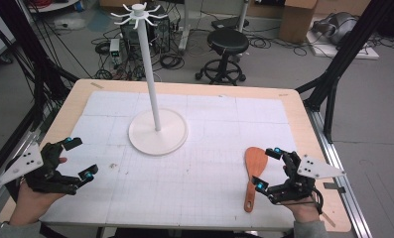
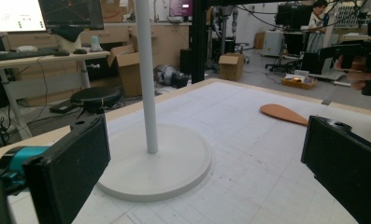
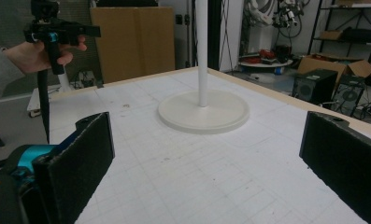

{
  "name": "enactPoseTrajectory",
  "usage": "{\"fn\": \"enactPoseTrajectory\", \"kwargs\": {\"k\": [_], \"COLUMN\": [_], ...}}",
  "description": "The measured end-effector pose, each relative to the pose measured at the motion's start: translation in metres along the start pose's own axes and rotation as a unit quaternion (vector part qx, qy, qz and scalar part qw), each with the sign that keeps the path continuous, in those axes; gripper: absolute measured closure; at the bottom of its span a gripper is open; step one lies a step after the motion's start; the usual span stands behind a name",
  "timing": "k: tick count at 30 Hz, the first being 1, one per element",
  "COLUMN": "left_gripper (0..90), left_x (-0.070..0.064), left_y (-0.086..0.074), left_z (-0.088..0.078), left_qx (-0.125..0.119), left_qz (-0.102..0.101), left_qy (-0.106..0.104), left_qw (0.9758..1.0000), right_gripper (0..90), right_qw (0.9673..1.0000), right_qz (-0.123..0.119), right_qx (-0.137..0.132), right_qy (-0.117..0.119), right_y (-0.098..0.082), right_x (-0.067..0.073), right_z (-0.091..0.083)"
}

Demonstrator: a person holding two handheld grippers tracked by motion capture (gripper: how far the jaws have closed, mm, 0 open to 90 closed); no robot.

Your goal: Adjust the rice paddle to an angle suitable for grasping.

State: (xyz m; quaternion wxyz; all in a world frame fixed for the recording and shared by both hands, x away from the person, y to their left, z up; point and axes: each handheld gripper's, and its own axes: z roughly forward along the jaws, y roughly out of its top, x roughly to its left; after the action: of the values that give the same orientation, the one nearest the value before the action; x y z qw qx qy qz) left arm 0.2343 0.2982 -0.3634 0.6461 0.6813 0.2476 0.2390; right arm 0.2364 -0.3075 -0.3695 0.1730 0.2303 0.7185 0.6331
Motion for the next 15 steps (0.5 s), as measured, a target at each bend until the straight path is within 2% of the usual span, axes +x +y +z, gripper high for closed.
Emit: {"fn": "enactPoseTrajectory", "kwargs": {"k": [4,6,13,15], "left_gripper": [1.8,1.8,1.7,1.8], "left_x": [-0.0002,-0.0003,0.0,-0.0002], "left_y": [-0.0001,0.0001,-0.0009,-0.0013], "left_z": [0.0008,0.0004,0.001,0.0016], "left_qx": [0.007,0.003,0.006,0.01], "left_qz": [-0.005,-0.004,-0.003,-0.003], "left_qy": [-0.001,-0.002,-0.002,-0.003], "left_qw": [1.0,1.0,1.0,0.9999], "right_gripper": [2.2,2.2,2.5,6.0], "right_qw": [0.9999,0.9998,0.9998,0.9997], "right_qz": [0.012,0.017,0.011,0.014], "right_qx": [0.005,0.007,0.015,0.016], "right_qy": [0.003,0.004,0.006,0.01], "right_y": [-0.0003,-0.0008,-0.0022,-0.0026], "right_x": [-0.0007,-0.0009,-0.0002,-0.0001], "right_z": [0.0011,0.0019,0.0047,0.0044]}}
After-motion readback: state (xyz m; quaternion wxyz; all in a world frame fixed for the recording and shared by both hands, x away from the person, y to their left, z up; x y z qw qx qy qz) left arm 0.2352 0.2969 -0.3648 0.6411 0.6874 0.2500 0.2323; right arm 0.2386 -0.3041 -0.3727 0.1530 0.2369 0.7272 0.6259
